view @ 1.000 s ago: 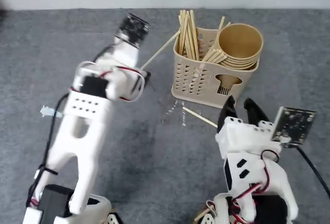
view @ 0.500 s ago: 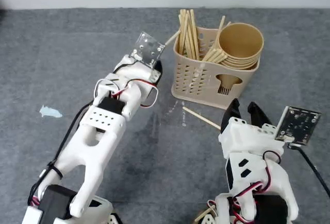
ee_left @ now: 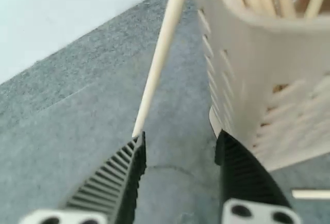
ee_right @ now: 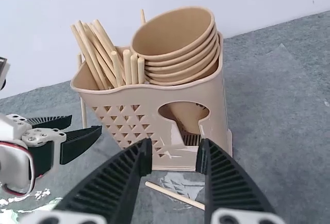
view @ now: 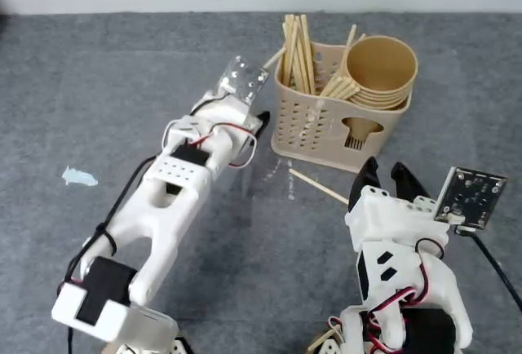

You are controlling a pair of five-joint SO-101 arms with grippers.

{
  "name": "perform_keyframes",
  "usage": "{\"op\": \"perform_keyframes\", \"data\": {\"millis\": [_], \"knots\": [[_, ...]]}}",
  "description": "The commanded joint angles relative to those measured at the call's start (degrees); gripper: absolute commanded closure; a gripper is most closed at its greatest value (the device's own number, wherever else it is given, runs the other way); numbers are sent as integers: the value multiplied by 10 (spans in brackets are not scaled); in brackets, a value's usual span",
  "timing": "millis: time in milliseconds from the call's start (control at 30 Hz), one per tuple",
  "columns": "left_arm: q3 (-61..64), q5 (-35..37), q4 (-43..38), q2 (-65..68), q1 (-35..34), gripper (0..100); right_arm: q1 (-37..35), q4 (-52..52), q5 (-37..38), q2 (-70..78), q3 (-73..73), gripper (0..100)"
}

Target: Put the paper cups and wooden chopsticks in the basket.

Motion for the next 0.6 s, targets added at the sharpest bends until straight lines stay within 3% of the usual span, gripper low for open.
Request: {"op": "perform_keyframes", "data": {"millis": [0, 167, 467, 567], "knots": [[-64, -3, -13, 16, -8, 776, 5, 3, -7, -5, -3, 855], [-125, -3, -13, 76, -9, 778, 5, 0, -7, -5, 10, 855], [-152, -6, -15, 94, -10, 983, 5, -3, -7, -5, 22, 855], [-143, -6, -6, 74, -14, 987, 5, -3, -7, -5, 22, 855]]}}
